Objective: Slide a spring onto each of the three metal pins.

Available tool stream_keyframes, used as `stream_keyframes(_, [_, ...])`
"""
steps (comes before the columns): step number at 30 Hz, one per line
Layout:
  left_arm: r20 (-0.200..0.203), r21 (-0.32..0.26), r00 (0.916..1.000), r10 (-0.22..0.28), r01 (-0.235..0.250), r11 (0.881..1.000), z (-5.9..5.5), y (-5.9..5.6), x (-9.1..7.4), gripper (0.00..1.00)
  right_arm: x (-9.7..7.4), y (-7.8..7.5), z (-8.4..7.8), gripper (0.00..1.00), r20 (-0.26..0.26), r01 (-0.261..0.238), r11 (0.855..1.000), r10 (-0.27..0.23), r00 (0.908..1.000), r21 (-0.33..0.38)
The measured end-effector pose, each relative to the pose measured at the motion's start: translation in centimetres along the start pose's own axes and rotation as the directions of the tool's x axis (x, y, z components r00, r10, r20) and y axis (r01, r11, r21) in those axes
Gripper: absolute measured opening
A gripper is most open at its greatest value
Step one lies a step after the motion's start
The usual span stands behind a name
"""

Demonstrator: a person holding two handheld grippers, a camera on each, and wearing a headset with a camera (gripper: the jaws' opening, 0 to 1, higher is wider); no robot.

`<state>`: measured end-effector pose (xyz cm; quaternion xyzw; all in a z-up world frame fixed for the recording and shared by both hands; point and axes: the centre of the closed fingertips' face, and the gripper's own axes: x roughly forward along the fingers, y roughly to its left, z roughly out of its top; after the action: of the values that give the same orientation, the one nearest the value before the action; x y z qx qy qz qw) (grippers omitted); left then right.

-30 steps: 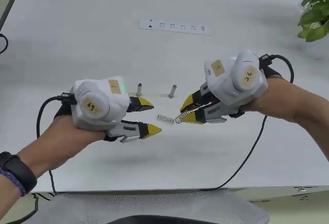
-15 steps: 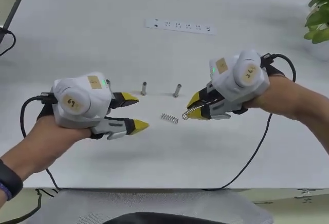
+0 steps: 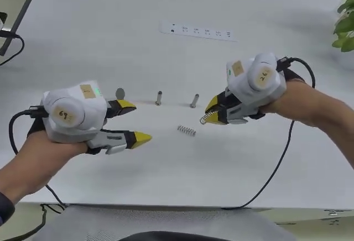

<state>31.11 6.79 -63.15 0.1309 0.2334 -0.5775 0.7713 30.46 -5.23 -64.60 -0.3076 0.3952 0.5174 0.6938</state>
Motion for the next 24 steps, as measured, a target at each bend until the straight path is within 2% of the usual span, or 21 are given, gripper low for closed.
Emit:
stream_keyframes(10, [-0.008, -0.044, 0.9980, 0.063, -0.063, 0.997, -1.3, 1.7, -1.7, 0.46, 0.7, -1.8, 0.3, 0.09, -0.008, 0.015, 1.000, -0.015, 0.9999, 0.020])
stream_keyframes(24, [-0.016, -0.084, 0.9921, 0.125, -0.126, 0.989, -2.6, 3.1, -3.9, 0.51, 2.0, -3.5, 0.4, 0.09, -0.028, 0.024, 0.999, -0.023, 0.9993, 0.040])
